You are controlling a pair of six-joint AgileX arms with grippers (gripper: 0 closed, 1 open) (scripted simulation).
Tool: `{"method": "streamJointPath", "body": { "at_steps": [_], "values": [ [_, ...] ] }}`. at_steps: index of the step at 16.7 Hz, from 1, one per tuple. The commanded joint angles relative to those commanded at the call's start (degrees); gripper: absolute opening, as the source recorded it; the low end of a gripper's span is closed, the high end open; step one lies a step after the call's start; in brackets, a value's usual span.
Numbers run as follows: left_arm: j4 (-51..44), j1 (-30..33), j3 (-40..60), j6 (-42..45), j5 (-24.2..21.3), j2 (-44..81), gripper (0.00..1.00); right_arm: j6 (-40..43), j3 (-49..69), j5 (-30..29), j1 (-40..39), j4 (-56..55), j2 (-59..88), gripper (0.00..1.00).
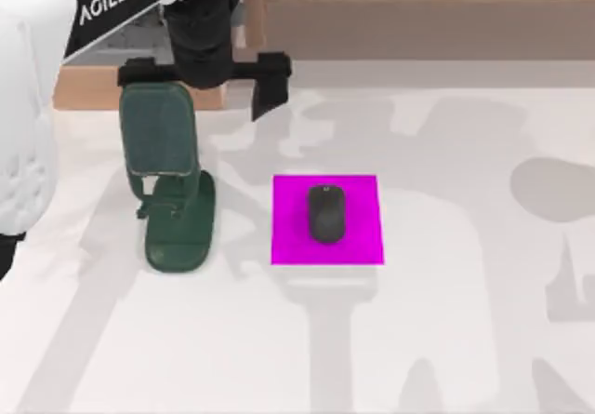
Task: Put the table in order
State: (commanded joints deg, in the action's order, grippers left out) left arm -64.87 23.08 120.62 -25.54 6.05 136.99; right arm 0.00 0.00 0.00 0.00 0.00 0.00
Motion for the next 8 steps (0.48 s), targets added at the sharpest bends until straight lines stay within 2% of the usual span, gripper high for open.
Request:
{"method": "streamJointPath", "body": {
  "at_steps": [4, 8],
  "values": [
    [-0.5, -7.8, -3.4, 13.4, -0.1, -1.8, 1.0, 0.0, 0.0, 0.0, 0.0, 0.0, 0.0, 1.0],
    [-1.6, -19.9, -6.0, 31.7, -1.7, -4.0, 1.0, 0.0, 0.0, 0.0, 0.0, 0.0, 0.0, 1.0]
  ]
}}
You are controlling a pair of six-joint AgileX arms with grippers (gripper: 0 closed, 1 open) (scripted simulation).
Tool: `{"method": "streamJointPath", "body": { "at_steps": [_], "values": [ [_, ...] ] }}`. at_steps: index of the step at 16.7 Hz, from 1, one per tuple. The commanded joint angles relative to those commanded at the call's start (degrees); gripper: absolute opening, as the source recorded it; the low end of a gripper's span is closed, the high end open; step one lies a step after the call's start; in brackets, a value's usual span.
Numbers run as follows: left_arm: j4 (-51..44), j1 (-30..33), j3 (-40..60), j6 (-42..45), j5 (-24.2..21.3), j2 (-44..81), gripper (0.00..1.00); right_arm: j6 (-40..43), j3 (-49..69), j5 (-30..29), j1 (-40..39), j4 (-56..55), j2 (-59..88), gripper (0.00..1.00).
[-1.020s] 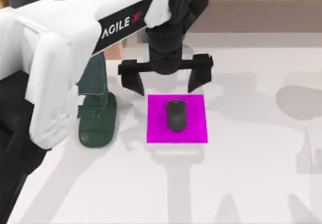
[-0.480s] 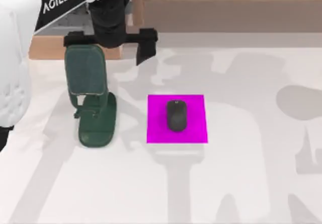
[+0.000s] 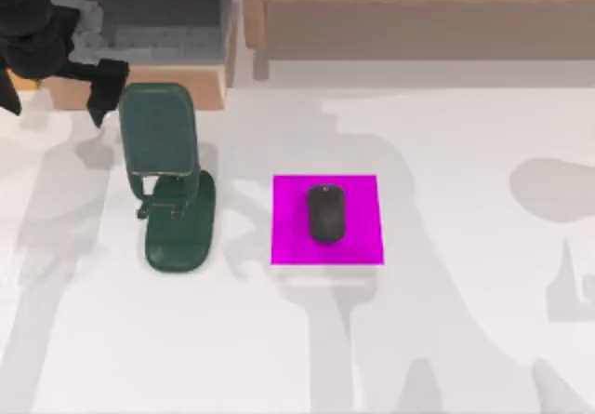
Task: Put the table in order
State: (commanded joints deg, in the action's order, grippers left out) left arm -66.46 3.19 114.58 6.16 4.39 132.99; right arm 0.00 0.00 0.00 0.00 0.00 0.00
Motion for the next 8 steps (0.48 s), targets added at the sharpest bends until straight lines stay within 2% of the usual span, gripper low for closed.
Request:
{"method": "streamJointPath", "body": {
  "at_steps": [4, 8],
  "values": [
    [-1.0, -12.4, -1.9, 17.9, -2.1, -1.0, 1.0, 0.0, 0.0, 0.0, 0.0, 0.0, 0.0, 1.0],
    [-1.6, -19.8, -3.9, 30.4, -4.0, -2.4, 1.0, 0.0, 0.0, 0.0, 0.0, 0.0, 0.0, 1.0]
  ]
}}
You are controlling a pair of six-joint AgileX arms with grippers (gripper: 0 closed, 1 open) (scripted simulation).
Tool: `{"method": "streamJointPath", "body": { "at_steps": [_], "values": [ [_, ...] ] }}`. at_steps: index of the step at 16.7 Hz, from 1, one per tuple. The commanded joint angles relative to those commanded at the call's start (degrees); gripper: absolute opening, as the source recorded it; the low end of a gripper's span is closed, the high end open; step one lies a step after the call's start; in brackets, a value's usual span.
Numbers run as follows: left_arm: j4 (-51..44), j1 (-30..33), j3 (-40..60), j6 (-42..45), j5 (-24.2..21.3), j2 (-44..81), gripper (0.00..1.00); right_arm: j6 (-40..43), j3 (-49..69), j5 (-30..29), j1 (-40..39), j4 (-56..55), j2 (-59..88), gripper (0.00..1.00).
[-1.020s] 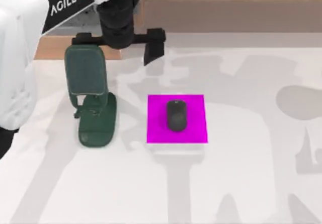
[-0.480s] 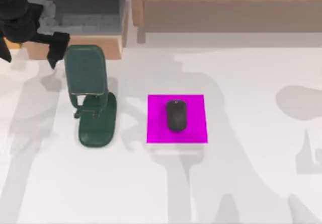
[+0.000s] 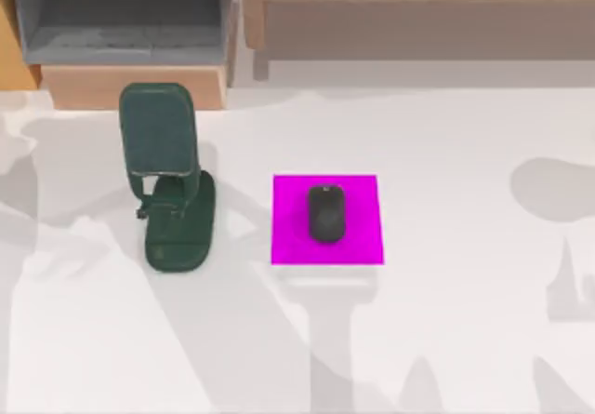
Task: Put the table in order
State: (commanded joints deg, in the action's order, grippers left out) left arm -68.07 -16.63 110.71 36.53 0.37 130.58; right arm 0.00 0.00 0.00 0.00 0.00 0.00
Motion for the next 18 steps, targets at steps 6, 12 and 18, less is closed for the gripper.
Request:
{"method": "streamJointPath", "body": {
  "at_steps": [6, 12, 18],
  "values": [
    [-0.7, -2.4, 0.0, 4.8, -0.8, 0.2, 1.0, 0.0, 0.0, 0.0, 0.0, 0.0, 0.0, 1.0],
    [3.1, -2.3, -2.5, 4.7, -0.8, 1.4, 1.0, 0.0, 0.0, 0.0, 0.0, 0.0, 0.0, 1.0],
    [12.3, -2.4, -8.8, 4.9, -0.9, 4.4, 1.0, 0.0, 0.0, 0.0, 0.0, 0.0, 0.0, 1.0]
  ]
}}
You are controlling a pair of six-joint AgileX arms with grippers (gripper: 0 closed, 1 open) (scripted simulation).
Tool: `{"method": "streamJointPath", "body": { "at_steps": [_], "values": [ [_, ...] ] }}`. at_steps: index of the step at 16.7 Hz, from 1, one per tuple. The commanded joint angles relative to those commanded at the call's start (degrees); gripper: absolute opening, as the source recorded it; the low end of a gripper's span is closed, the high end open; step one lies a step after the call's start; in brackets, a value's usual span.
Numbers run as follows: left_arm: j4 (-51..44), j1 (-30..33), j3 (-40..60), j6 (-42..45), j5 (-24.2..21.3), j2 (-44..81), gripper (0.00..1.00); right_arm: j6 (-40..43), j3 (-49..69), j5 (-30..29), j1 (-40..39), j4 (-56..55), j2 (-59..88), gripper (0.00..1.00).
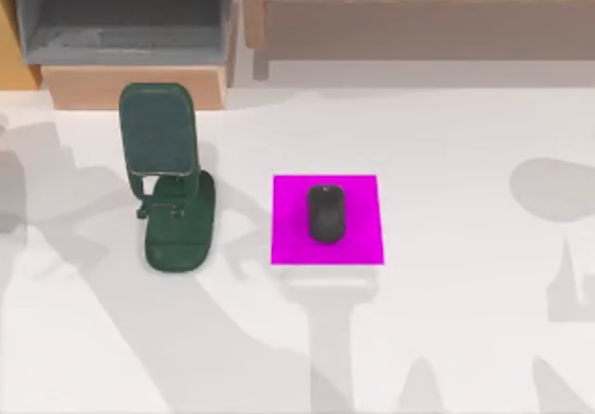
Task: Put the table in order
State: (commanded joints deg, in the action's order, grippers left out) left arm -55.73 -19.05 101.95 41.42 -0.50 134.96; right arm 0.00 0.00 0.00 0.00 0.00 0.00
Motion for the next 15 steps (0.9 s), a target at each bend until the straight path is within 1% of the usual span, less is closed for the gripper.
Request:
{"method": "streamJointPath", "body": {
  "at_steps": [4, 15],
  "values": [
    [0.1, 0.0, -0.1, 0.0, 0.0, 0.1, 1.0, 0.0, 0.0, 0.0, 0.0, 0.0, 0.0, 1.0],
    [0.1, 0.0, -0.1, 0.0, 0.0, 0.1, 0.17, 0.0, 0.0, 0.0, 0.0, 0.0, 0.0, 1.0]
  ]
}}
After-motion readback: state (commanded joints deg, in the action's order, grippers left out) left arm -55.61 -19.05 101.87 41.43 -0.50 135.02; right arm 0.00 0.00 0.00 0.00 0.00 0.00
